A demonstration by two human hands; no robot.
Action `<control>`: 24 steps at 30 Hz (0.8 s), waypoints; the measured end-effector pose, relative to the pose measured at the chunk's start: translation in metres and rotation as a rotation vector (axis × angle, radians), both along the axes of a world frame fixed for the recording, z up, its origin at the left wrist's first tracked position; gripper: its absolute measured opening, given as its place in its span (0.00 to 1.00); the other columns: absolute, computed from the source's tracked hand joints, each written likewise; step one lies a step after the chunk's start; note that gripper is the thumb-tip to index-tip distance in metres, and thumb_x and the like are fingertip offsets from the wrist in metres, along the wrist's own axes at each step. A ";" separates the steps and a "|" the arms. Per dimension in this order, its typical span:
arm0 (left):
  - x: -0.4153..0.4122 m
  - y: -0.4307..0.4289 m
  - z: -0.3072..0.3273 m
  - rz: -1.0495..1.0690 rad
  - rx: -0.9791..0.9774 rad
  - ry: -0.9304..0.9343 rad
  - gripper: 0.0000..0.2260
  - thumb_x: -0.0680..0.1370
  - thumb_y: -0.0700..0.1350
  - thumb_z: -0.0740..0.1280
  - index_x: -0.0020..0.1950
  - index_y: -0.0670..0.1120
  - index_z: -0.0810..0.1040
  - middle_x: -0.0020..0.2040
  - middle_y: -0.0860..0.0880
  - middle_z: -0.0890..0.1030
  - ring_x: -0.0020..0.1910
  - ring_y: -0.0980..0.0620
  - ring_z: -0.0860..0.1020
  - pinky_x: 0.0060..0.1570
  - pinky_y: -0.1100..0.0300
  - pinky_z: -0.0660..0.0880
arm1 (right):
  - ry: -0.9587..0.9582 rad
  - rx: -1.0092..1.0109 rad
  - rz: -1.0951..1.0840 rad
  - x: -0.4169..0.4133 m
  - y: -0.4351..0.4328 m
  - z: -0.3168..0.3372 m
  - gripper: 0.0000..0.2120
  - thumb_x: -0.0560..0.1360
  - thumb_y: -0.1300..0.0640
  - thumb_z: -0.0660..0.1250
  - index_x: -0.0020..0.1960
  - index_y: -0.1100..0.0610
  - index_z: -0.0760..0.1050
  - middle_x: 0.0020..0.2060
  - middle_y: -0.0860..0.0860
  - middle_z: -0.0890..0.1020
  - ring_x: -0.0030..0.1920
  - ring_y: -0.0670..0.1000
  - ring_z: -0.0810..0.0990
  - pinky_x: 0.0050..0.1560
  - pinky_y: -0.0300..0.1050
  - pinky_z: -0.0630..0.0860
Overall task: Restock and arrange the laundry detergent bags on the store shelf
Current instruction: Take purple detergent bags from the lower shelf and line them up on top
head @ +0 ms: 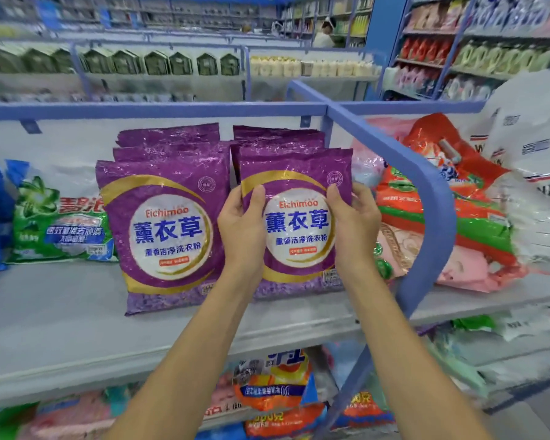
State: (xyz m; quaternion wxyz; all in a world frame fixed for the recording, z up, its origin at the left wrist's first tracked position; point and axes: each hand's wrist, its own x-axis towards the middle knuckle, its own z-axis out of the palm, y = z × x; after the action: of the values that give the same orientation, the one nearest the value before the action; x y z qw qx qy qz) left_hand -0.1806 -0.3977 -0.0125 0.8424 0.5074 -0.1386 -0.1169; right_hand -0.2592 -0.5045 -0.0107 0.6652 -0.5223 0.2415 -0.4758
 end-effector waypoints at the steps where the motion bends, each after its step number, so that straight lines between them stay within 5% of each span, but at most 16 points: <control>1: 0.000 -0.001 -0.001 0.031 0.013 -0.014 0.06 0.83 0.42 0.67 0.58 0.45 0.82 0.51 0.49 0.87 0.50 0.52 0.85 0.48 0.56 0.82 | 0.005 -0.002 -0.006 0.001 0.001 -0.001 0.10 0.80 0.61 0.70 0.61 0.59 0.79 0.46 0.47 0.88 0.45 0.44 0.87 0.42 0.38 0.81; 5: -0.007 0.006 -0.006 0.061 0.067 -0.084 0.08 0.82 0.43 0.69 0.60 0.46 0.79 0.53 0.51 0.86 0.49 0.57 0.85 0.43 0.64 0.80 | 0.096 -0.136 -0.011 -0.015 0.012 -0.018 0.16 0.79 0.53 0.72 0.66 0.48 0.75 0.55 0.44 0.85 0.54 0.43 0.85 0.53 0.46 0.84; 8: -0.013 0.013 -0.007 0.029 0.131 -0.147 0.16 0.80 0.43 0.71 0.67 0.48 0.75 0.59 0.51 0.84 0.55 0.57 0.84 0.45 0.65 0.81 | 0.234 -0.259 0.063 -0.044 0.028 -0.038 0.32 0.74 0.52 0.78 0.70 0.36 0.65 0.66 0.38 0.77 0.65 0.39 0.77 0.65 0.44 0.77; 12: -0.022 0.043 -0.013 0.002 0.392 -0.246 0.33 0.76 0.44 0.76 0.76 0.55 0.65 0.62 0.61 0.78 0.59 0.64 0.79 0.50 0.66 0.80 | 0.696 -0.502 0.172 -0.076 0.036 -0.054 0.54 0.72 0.57 0.80 0.82 0.44 0.44 0.79 0.42 0.57 0.79 0.44 0.57 0.78 0.49 0.63; 15: -0.041 0.063 -0.030 -0.091 0.653 -0.287 0.40 0.70 0.44 0.81 0.75 0.60 0.63 0.58 0.68 0.74 0.56 0.69 0.77 0.53 0.66 0.77 | 0.767 -0.628 0.125 -0.079 0.037 -0.060 0.53 0.73 0.61 0.78 0.82 0.44 0.44 0.78 0.43 0.58 0.79 0.45 0.56 0.78 0.51 0.63; 18: -0.049 0.063 -0.048 -0.100 0.877 -0.364 0.32 0.67 0.44 0.82 0.62 0.62 0.70 0.56 0.63 0.78 0.57 0.60 0.78 0.58 0.57 0.77 | 0.754 -0.649 0.043 -0.071 0.031 -0.065 0.50 0.71 0.66 0.77 0.82 0.46 0.51 0.74 0.47 0.66 0.76 0.48 0.64 0.72 0.55 0.72; 24: -0.039 0.042 -0.054 0.048 0.899 -0.456 0.31 0.62 0.39 0.84 0.55 0.54 0.68 0.53 0.56 0.79 0.52 0.58 0.77 0.43 0.70 0.70 | 0.706 -0.709 -0.043 -0.050 0.022 -0.062 0.45 0.68 0.73 0.70 0.79 0.51 0.58 0.69 0.51 0.71 0.71 0.51 0.68 0.66 0.55 0.76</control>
State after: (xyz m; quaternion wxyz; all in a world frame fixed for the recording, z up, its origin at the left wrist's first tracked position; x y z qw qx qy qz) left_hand -0.2197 -0.3556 -0.0665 0.4913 0.8358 -0.2431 -0.0319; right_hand -0.3095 -0.4821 -0.0731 0.3146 -0.8402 0.2859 -0.3366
